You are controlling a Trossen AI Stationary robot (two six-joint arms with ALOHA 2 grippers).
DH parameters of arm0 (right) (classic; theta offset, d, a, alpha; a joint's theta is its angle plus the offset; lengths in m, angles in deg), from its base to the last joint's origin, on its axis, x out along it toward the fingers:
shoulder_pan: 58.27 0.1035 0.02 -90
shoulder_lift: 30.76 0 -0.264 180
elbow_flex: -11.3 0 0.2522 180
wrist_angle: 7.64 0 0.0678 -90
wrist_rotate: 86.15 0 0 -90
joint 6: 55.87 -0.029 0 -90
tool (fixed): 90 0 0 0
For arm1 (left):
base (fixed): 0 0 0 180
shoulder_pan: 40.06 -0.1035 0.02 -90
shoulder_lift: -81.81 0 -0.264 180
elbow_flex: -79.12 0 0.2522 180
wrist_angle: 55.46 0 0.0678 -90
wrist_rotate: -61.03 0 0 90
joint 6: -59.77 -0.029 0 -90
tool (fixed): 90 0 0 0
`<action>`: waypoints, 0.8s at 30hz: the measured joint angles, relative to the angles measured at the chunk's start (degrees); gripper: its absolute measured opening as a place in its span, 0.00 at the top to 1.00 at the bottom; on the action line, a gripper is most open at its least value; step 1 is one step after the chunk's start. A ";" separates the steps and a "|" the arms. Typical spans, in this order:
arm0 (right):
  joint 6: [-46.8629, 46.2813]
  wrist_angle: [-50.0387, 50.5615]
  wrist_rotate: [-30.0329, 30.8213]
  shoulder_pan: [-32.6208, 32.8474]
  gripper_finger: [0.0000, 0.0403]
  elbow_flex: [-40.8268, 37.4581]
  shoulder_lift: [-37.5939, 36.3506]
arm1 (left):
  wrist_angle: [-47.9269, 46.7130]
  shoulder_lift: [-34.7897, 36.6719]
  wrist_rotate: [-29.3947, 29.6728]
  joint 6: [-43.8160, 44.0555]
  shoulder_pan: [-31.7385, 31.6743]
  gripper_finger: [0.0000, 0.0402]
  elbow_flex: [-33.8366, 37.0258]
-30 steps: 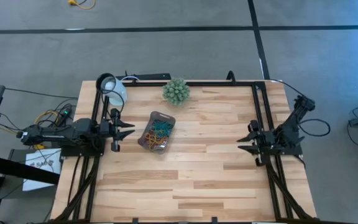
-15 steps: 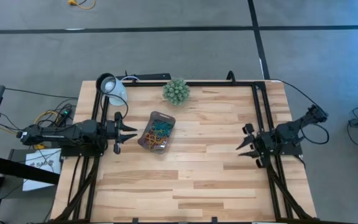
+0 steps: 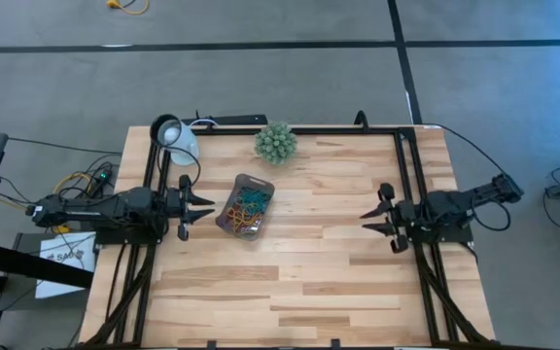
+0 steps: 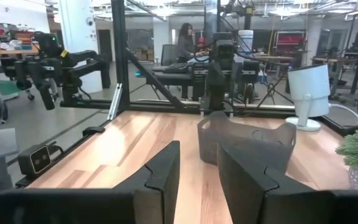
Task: Pick and place items into bin
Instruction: Return to Home Position
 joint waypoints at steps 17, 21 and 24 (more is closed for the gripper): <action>0.01 0.00 0.00 -0.27 0.75 -0.04 0.00 | -0.10 0.00 0.04 0.75 -0.01 0.78 -0.07; 0.00 0.00 0.02 -0.27 0.75 -0.04 0.00 | -0.10 0.00 0.07 0.49 -0.01 0.78 -0.07; 0.01 0.00 0.02 -0.27 0.75 -0.04 0.00 | -0.10 0.00 0.07 1.09 0.02 0.78 -0.09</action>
